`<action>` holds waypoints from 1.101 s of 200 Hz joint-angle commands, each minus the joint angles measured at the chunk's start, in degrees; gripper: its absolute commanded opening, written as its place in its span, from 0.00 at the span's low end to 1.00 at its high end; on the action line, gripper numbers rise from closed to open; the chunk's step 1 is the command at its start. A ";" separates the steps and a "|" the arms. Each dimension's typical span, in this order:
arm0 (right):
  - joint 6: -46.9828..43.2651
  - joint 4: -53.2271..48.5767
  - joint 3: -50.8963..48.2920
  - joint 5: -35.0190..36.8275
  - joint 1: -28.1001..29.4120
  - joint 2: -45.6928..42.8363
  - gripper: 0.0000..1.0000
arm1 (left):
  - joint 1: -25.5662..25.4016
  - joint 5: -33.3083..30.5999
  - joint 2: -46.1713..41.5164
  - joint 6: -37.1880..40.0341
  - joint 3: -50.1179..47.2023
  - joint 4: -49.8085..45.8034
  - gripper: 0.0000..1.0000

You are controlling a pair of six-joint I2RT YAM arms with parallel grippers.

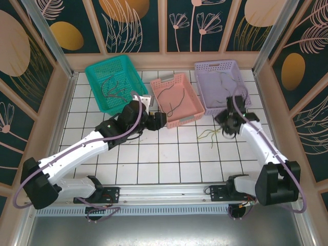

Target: Untangle the cables

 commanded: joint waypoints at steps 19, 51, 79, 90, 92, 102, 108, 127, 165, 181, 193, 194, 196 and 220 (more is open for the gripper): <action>1.29 -0.08 -11.57 -5.74 2.96 -2.83 0.50 | -0.03 4.79 3.46 1.63 3.41 3.77 0.66; 1.71 3.84 -13.34 -7.45 4.09 0.64 0.47 | -0.09 6.14 5.35 1.99 4.85 3.76 0.66; 1.98 6.85 -13.39 -6.46 4.13 2.83 0.43 | -0.10 6.26 5.21 1.60 4.83 3.69 0.65; 1.77 7.39 -12.90 -6.13 4.08 3.62 0.43 | -0.09 6.23 4.82 1.27 4.53 3.69 0.65; 1.70 7.36 -12.84 -6.03 4.12 3.75 0.43 | -0.08 6.14 4.73 1.26 4.46 3.69 0.65; 1.29 7.46 -12.22 -5.99 4.22 3.96 0.43 | -0.03 5.97 4.19 1.00 4.14 3.60 0.65; 1.20 7.61 -12.08 -6.06 4.19 4.00 0.43 | -0.08 5.92 3.92 0.80 3.88 3.60 0.65; 1.02 8.49 -12.51 -6.62 4.15 5.15 0.32 | -0.04 5.56 3.10 0.40 2.97 3.93 0.65; 2.35 8.42 -11.93 -5.73 4.90 4.34 0.00 | -0.04 5.16 2.67 -0.38 2.93 3.87 0.64; 0.19 4.94 -7.51 0.38 8.52 -1.54 0.00 | -0.03 4.76 2.47 -1.21 3.27 3.65 0.64; -2.14 3.36 -4.17 3.75 11.81 -6.82 0.00 | -0.02 4.23 2.24 -2.41 3.73 3.60 0.64; -2.34 3.25 -3.88 3.97 12.03 -7.25 0.00 | -0.07 4.14 2.23 -2.56 3.77 3.60 0.64; -2.73 3.12 -3.37 4.30 12.42 -8.13 0.00 | -0.10 4.13 2.15 -2.86 3.87 3.60 0.64; -7.64 5.14 0.88 2.58 15.57 -16.69 0.00 | 0.81 4.34 1.13 -7.13 4.35 5.35 0.66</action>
